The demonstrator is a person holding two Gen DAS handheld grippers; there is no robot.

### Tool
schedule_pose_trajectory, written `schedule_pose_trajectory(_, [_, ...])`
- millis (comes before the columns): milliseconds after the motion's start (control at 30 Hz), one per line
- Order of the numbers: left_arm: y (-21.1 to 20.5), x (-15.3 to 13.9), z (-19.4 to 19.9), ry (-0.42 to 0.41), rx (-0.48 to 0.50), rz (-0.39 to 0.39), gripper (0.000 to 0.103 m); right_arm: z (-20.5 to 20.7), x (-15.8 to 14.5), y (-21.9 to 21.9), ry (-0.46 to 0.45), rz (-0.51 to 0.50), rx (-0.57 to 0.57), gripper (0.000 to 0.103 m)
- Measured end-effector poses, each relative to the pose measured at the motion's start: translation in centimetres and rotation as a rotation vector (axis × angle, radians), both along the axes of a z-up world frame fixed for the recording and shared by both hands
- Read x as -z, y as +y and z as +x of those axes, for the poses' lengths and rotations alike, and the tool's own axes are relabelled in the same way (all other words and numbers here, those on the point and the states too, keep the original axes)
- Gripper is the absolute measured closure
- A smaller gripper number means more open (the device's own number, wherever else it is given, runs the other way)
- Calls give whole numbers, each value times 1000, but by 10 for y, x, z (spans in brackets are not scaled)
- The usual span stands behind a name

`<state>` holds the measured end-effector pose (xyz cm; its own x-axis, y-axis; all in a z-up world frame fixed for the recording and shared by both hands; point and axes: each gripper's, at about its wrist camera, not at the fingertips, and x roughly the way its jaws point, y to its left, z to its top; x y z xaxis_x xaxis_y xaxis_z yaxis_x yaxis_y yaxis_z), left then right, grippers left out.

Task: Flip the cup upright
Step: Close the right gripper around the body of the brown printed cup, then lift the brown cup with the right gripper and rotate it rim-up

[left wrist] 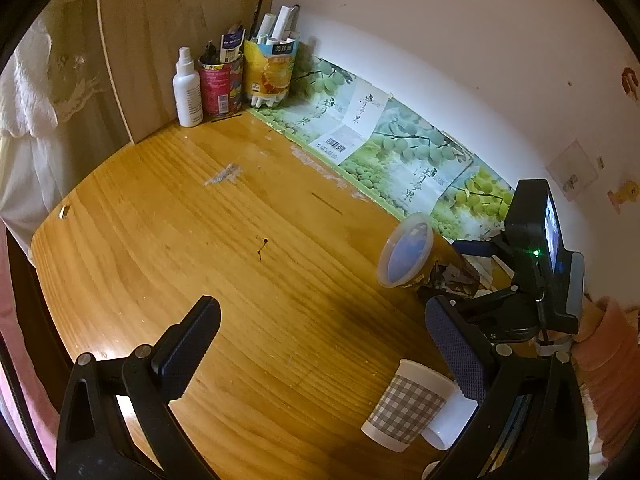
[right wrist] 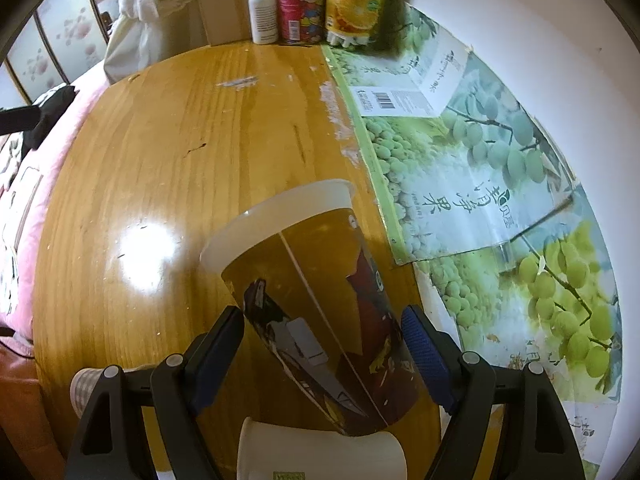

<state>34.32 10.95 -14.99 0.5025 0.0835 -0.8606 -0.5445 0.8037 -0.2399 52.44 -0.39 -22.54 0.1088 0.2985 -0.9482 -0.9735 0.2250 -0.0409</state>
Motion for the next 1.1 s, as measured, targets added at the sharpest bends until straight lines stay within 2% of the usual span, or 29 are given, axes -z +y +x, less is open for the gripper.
schedule_pose_trajectory(300, [4, -4, -1, 2, 1, 14, 1, 17, -2, -5, 59, 13, 111, 28])
schedule_pose_trajectory(700, [2, -23, -5, -27, 54, 51, 1, 51, -8, -30, 211, 34, 411, 36])
schedule_pose_trajectory(900, [0, -31, -10, -42, 84, 54, 1, 62, -25, -49, 305, 106, 537, 37])
schedule_pose_trajectory(1100, [-7, -43, -17, -62, 115, 95, 1, 65, -45, -70, 411, 205, 653, 38])
